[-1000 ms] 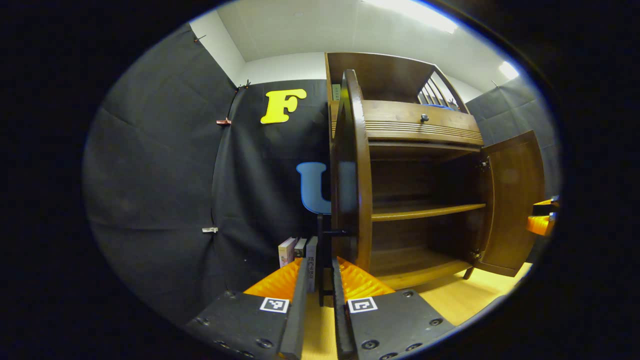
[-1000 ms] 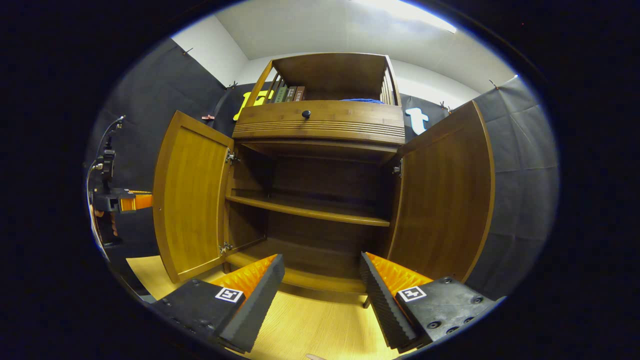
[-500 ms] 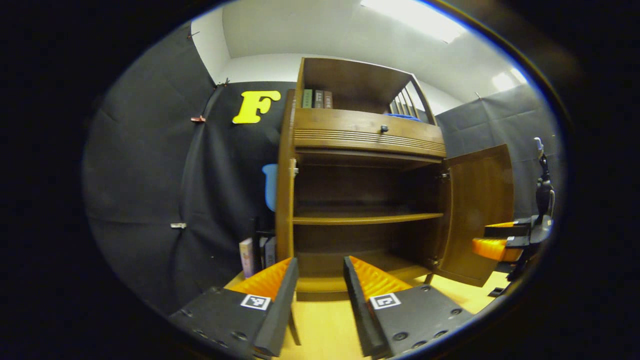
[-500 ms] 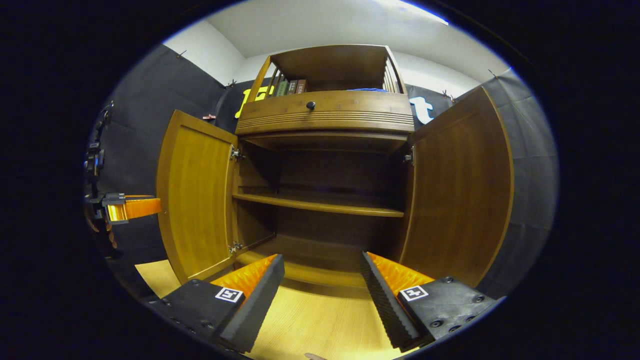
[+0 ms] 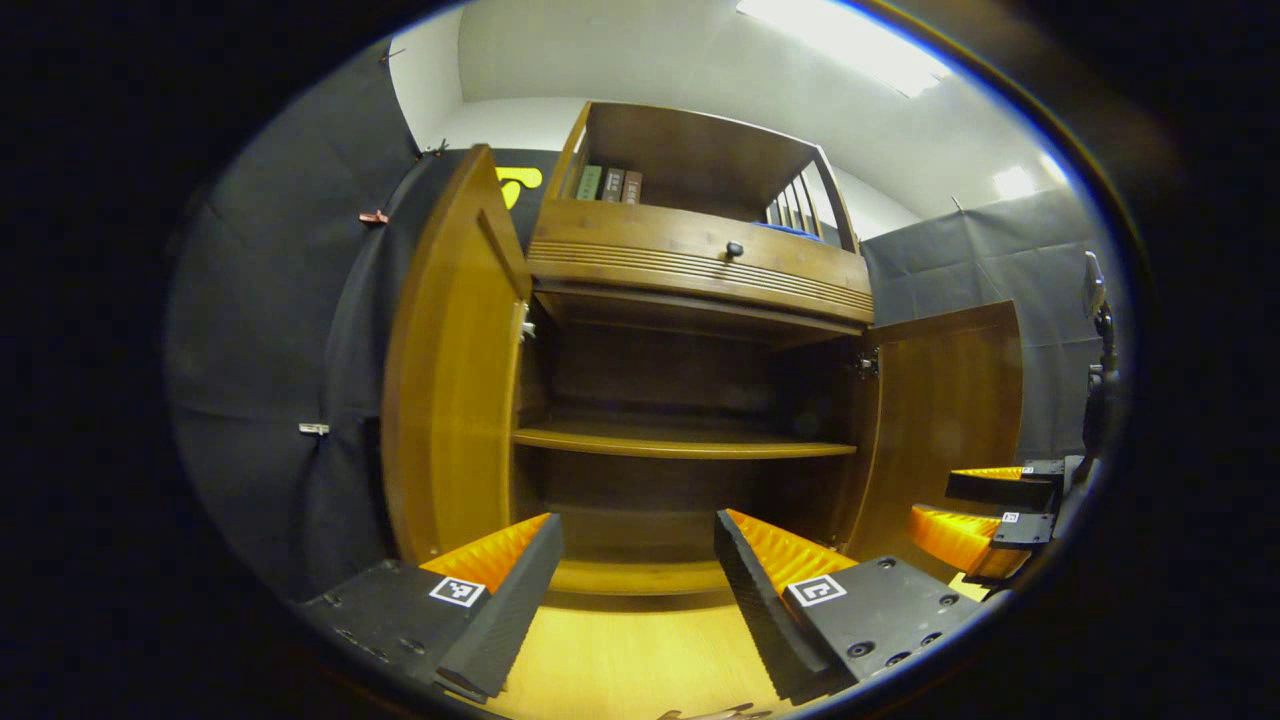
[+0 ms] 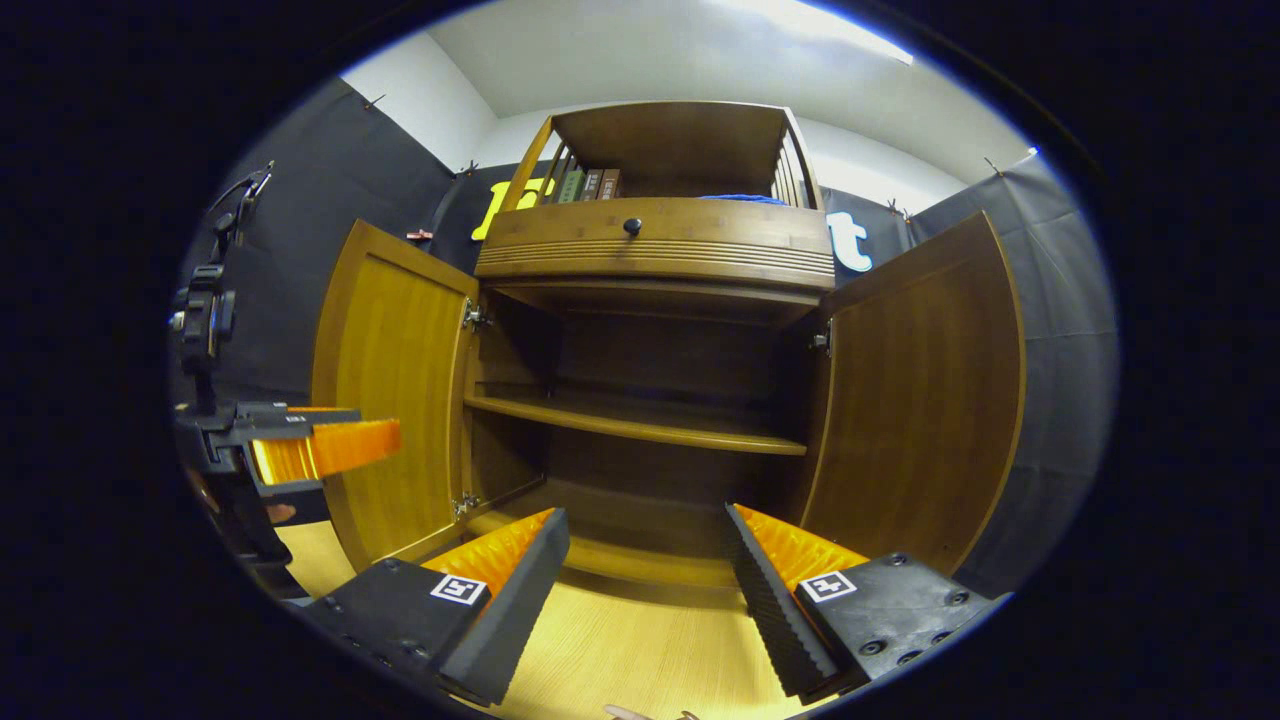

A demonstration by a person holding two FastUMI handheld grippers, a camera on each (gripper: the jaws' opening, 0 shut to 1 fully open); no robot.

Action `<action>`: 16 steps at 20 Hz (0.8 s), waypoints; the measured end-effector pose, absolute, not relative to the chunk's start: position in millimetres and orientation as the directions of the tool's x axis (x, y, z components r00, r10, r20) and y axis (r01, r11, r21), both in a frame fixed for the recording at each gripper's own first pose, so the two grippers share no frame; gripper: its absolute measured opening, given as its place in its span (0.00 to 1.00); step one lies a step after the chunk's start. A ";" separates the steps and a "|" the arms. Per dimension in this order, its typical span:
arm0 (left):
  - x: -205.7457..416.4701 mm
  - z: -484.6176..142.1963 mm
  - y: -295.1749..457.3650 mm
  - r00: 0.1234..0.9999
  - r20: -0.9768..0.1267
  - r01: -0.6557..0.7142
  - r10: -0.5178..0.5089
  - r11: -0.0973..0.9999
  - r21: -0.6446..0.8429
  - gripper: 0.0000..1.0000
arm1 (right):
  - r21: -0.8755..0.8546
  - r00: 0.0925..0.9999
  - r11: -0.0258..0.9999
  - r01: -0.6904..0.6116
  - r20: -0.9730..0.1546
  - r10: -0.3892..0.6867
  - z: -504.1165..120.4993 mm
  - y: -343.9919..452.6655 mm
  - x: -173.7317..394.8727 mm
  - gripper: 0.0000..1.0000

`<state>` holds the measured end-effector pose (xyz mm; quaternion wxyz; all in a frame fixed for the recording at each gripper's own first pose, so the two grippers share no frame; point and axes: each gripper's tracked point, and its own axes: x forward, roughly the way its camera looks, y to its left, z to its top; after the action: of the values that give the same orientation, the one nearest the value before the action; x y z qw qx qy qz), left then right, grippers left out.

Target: Open the right door of the double-door shoe cabinet with the right hand, and open the left door with the left hand.

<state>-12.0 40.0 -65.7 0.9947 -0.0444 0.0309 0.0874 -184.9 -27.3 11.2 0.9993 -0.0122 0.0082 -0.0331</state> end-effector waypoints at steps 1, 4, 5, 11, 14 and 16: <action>-9.9 -69.0 38.2 0.983 -0.079 -0.172 0.165 0.982 -0.083 0.94 | -0.028 0.997 0.996 0.080 -0.006 -0.080 14.8 -29.4 -183.5 0.98; -4.8 -68.4 40.5 0.980 -0.083 -0.188 0.182 0.980 -0.069 0.94 | -0.033 0.995 0.995 0.095 0.012 -0.095 23.4 -29.5 -183.7 0.98; -4.2 -66.9 41.4 0.979 -0.079 -0.196 0.190 0.979 -0.064 0.97 | -0.032 0.996 0.995 0.094 0.013 -0.094 24.2 -28.7 -183.4 0.98; -2.4 -62.3 38.5 0.981 -0.063 -0.185 0.183 0.982 -0.030 0.94 | -0.031 0.996 0.996 0.084 -0.002 -0.084 22.4 -24.1 -181.0 0.98; -0.2 -58.4 35.8 0.983 -0.047 -0.179 0.178 0.984 -0.009 0.94 | -0.035 0.997 0.996 0.081 -0.010 -0.082 20.3 -22.6 -179.8 0.98; 1.2 -56.2 34.9 0.984 -0.036 -0.176 0.176 0.984 -0.002 0.94 | -0.040 0.997 0.996 0.080 -0.014 -0.081 18.6 -21.8 -179.4 0.98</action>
<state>1.2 34.9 -56.2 0.9959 -0.0025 0.0176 0.0885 -179.4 -21.8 18.6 0.9990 -0.0199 0.0078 -0.0402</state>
